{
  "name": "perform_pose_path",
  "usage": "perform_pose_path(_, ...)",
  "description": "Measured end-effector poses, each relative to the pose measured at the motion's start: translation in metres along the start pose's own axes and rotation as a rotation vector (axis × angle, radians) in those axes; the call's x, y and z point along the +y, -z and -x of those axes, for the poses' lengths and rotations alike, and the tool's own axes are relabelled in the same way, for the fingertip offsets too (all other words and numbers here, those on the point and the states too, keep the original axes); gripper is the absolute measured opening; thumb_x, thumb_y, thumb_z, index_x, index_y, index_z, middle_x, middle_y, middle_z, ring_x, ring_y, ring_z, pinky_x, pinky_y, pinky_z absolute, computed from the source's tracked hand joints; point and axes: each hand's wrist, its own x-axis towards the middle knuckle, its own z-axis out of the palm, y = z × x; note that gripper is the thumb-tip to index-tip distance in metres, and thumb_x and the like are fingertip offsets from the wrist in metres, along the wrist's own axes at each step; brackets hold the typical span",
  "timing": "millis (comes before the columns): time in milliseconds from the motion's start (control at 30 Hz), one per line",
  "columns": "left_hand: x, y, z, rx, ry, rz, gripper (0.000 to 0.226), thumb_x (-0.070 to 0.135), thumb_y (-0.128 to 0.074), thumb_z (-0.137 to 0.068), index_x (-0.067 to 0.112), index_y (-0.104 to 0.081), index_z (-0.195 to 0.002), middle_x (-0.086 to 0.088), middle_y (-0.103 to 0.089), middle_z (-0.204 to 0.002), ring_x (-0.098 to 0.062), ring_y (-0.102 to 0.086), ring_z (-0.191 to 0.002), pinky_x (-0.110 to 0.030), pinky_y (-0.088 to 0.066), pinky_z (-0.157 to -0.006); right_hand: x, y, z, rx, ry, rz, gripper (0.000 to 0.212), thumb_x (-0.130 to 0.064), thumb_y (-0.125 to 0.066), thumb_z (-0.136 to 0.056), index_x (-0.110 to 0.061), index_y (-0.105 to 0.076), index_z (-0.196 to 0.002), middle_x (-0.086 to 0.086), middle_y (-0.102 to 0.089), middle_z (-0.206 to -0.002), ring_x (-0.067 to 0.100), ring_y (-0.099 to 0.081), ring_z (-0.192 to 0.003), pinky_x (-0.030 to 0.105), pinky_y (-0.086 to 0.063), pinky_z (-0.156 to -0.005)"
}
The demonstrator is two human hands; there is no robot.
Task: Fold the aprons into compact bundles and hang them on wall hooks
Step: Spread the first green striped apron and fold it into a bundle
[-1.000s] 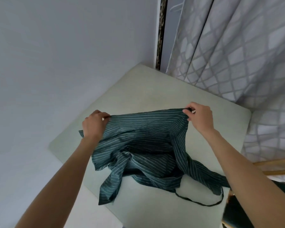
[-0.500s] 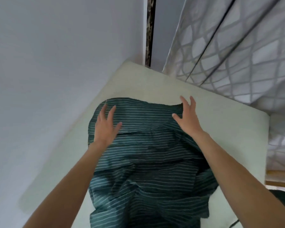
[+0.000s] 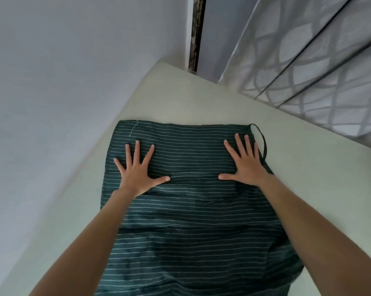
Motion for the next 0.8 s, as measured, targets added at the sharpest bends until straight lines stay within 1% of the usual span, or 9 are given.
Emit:
perform_pose_path(100, 0.000, 0.000, -0.003, 0.010, 0.014, 0.000, 0.113, 0.093, -0.033, -0.053, 0.044, 0.015, -0.143, -0.002, 0.029, -0.152, -0.030, 0.031, -0.137, -0.068, 0.012, -0.103, 0.015, 0.009, -0.013, -0.024, 0.091, -0.010, 0.122, -0.098, -0.030, -0.049, -0.040, 0.025, -0.142, 0.003, 0.039, -0.148, 0.027, 0.039, -0.133, 0.052, 0.019, -0.111)
perform_pose_path(200, 0.011, -0.001, 0.000, 0.069, 0.038, 0.037, 0.107, 0.083, -0.044, -0.066, 0.038, 0.009, -0.147, -0.007, 0.021, -0.155, -0.030, 0.025, -0.140, -0.066, 0.011, -0.104, 0.009, 0.011, -0.008, 0.058, 0.114, -0.074, 0.119, -0.092, -0.036, -0.057, -0.033, 0.012, -0.148, 0.007, 0.029, -0.152, 0.025, 0.033, -0.137, 0.049, 0.018, -0.112)
perform_pose_path(267, 0.027, -0.001, 0.006, 0.168, -0.009, 0.083, 0.094, 0.067, -0.052, -0.078, 0.032, -0.003, -0.150, -0.009, 0.012, -0.157, -0.029, 0.018, -0.142, -0.065, 0.008, -0.108, -0.001, 0.007, 0.009, 0.223, 0.095, -0.193, 0.103, -0.083, -0.037, -0.071, -0.023, -0.011, -0.151, 0.010, 0.006, -0.158, 0.023, 0.016, -0.143, 0.046, 0.009, -0.116)
perform_pose_path(333, 0.051, -0.002, 0.014, 0.261, -0.101, 0.136, 0.078, 0.053, -0.055, -0.084, 0.028, -0.018, -0.148, -0.010, -0.003, -0.157, -0.029, 0.008, -0.144, -0.062, 0.003, -0.111, -0.011, 0.005, 0.042, 0.406, 0.036, -0.393, 0.069, -0.055, -0.049, -0.088, -0.017, -0.035, -0.144, 0.009, -0.022, -0.154, 0.022, -0.009, -0.144, 0.043, -0.008, -0.118)
perform_pose_path(433, 0.098, -0.010, 0.038, 0.331, -0.282, 0.189, 0.060, 0.043, -0.057, -0.087, 0.022, -0.037, -0.141, -0.011, -0.027, -0.151, -0.030, -0.013, -0.142, -0.056, -0.011, -0.114, -0.017, -0.014, 0.109, 0.704, -0.099, -0.524, 0.035, -0.020, -0.056, -0.093, -0.012, -0.056, -0.127, 0.007, -0.053, -0.131, 0.020, -0.042, -0.124, 0.036, -0.034, -0.107)
perform_pose_path(533, 0.149, -0.027, 0.070, 0.327, -0.448, 0.212, 0.054, 0.042, -0.059, -0.085, 0.020, -0.046, -0.133, -0.008, -0.041, -0.140, -0.030, -0.031, -0.132, -0.050, -0.029, -0.107, -0.006, -0.045, 0.177, 0.899, -0.360, -0.455, 0.028, -0.017, -0.054, -0.088, -0.010, -0.062, -0.114, 0.007, -0.062, -0.110, 0.021, -0.049, -0.103, 0.033, -0.041, -0.092)
perform_pose_path(600, 0.184, -0.045, 0.096, 0.269, -0.549, 0.180, 0.058, 0.048, -0.059, -0.083, 0.019, -0.047, -0.132, -0.006, -0.044, -0.135, -0.029, -0.037, -0.125, -0.046, -0.034, -0.103, 0.012, -0.070, 0.223, 0.894, -0.521, -0.321, 0.028, -0.023, -0.056, -0.085, -0.011, -0.062, -0.110, 0.009, -0.062, -0.105, 0.027, -0.051, -0.097, 0.036, -0.039, -0.086)
perform_pose_path(667, 0.210, -0.065, 0.121, 0.184, -0.647, 0.103, 0.065, 0.057, -0.056, -0.082, 0.019, -0.044, -0.134, -0.006, -0.043, -0.137, -0.027, -0.037, -0.125, -0.044, -0.033, -0.103, 0.030, -0.092, 0.256, 0.776, -0.617, -0.215, 0.034, -0.030, -0.059, -0.080, -0.012, -0.060, -0.110, 0.011, -0.060, -0.105, 0.033, -0.052, -0.096, 0.041, -0.039, -0.084)
perform_pose_path(800, 0.250, -0.099, 0.154, 0.104, -0.756, -0.034, 0.067, 0.061, -0.054, -0.080, 0.018, -0.048, -0.131, -0.004, -0.044, -0.138, -0.025, -0.039, -0.126, -0.047, -0.031, -0.105, 0.064, -0.114, 0.286, 0.578, -0.650, -0.174, 0.039, -0.032, -0.066, -0.079, -0.011, -0.060, -0.110, 0.016, -0.060, -0.105, 0.038, -0.055, -0.095, 0.045, -0.044, -0.080)
